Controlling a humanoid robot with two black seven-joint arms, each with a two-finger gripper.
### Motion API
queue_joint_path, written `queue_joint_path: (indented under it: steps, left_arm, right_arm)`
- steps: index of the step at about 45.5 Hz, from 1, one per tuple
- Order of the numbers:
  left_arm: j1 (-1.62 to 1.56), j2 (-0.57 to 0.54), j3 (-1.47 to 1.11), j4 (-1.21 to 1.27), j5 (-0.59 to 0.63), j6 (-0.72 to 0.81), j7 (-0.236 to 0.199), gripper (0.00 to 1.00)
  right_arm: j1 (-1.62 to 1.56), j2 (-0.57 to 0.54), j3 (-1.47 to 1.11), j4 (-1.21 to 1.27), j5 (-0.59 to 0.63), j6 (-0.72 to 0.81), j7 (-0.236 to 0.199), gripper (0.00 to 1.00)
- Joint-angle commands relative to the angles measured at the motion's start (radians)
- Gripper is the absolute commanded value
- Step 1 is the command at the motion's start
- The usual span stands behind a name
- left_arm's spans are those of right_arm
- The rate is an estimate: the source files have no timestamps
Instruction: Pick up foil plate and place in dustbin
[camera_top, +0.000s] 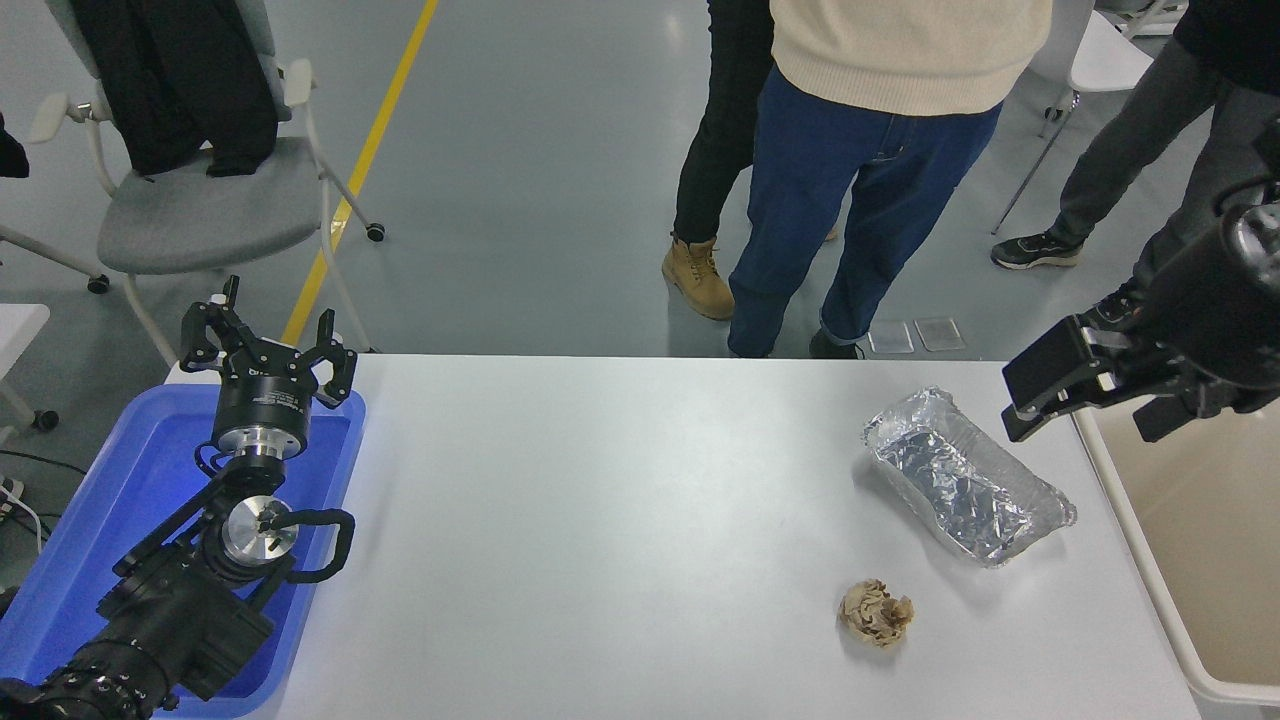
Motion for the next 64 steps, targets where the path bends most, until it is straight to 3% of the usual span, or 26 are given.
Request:
queue_joint_path:
  steps: [1, 12, 18, 22, 33, 45, 56, 64]
  left_arm:
    - [0.001, 0.0, 0.001, 0.0, -0.002, 0.0, -0.002, 0.99]
    - [0.001, 0.001, 0.002, 0.0, 0.0, 0.0, -0.002, 0.99]
    - [0.001, 0.001, 0.002, 0.0, 0.0, 0.0, -0.002, 0.99]
    - [0.001, 0.001, 0.002, 0.0, 0.0, 0.0, -0.002, 0.99]
    - [-0.001, 0.001, 0.002, 0.0, -0.002, 0.0, -0.002, 0.99]
    - [-0.001, 0.001, 0.002, 0.0, -0.002, 0.0, -0.002, 0.99]
    - [-0.001, 0.001, 0.002, 0.0, -0.002, 0.0, -0.002, 0.99]
    - [-0.001, 0.001, 0.002, 0.0, -0.002, 0.0, -0.002, 0.99]
  right_arm:
    - [-0.092, -0.049, 0.003, -0.019, -0.121, -0.09, 0.001, 1.0]
    - [-0.332, -0.14, 0.007, -0.171, -0.404, -0.391, 0.002, 1.0]
    - [-0.546, -0.163, 0.084, -0.309, -0.503, -0.564, 0.004, 1.0]
    - [-0.688, -0.193, 0.199, -0.393, -0.546, -0.602, 0.004, 1.0]
    - [-1.003, -0.187, 0.417, -0.64, -0.571, -0.607, 0.004, 1.0]
    - [-1.258, -0.069, 0.598, -0.867, -0.553, -0.607, 0.004, 1.0]
    - [-1.356, -0.02, 0.743, -0.884, -0.548, -0.596, 0.004, 1.0]
    - [-1.449, 0.08, 0.754, -1.094, -0.565, -0.619, 0.005, 1.0]
